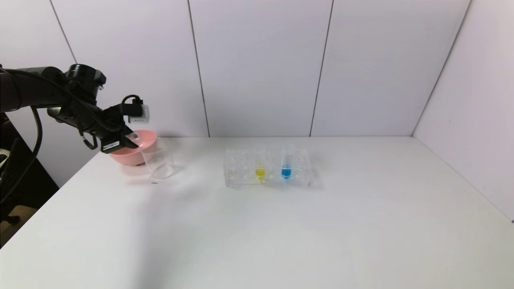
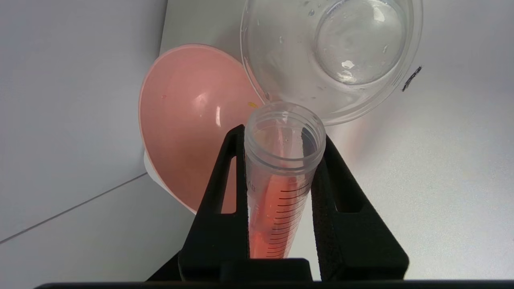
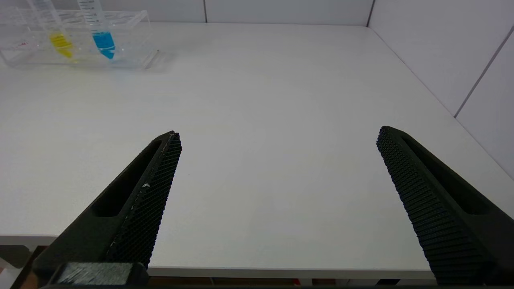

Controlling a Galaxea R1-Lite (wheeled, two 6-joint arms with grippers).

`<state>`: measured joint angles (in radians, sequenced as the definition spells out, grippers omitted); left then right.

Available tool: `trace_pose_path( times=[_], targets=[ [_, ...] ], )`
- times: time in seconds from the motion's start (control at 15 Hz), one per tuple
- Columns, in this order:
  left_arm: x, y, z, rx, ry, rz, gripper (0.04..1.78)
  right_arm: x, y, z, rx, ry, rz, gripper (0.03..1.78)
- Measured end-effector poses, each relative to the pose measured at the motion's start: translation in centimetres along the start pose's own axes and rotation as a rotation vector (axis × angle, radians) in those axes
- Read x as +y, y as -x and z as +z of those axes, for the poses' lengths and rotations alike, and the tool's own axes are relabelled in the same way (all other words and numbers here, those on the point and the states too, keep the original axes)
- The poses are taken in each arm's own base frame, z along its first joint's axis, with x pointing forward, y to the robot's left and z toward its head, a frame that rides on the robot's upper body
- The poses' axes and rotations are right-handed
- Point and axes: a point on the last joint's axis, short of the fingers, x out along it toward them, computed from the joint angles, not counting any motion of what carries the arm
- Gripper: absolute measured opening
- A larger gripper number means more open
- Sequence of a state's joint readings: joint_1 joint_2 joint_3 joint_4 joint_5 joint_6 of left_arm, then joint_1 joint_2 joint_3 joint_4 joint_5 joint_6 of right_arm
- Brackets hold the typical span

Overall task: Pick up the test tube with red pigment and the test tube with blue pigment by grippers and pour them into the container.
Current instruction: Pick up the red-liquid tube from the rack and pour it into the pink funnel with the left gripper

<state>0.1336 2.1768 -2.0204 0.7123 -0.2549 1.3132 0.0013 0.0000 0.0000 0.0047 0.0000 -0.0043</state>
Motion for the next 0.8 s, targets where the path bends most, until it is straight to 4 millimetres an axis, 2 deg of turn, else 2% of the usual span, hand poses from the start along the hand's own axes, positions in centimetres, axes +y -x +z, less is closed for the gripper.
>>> trace_pose_path(
  times=[0.8],
  targets=[
    [0.04, 0.62, 0.97, 0.035, -0.027, 0.035, 0.46, 0.0, 0.0, 0.0, 0.0, 0.0, 0.0, 1.77]
  ],
)
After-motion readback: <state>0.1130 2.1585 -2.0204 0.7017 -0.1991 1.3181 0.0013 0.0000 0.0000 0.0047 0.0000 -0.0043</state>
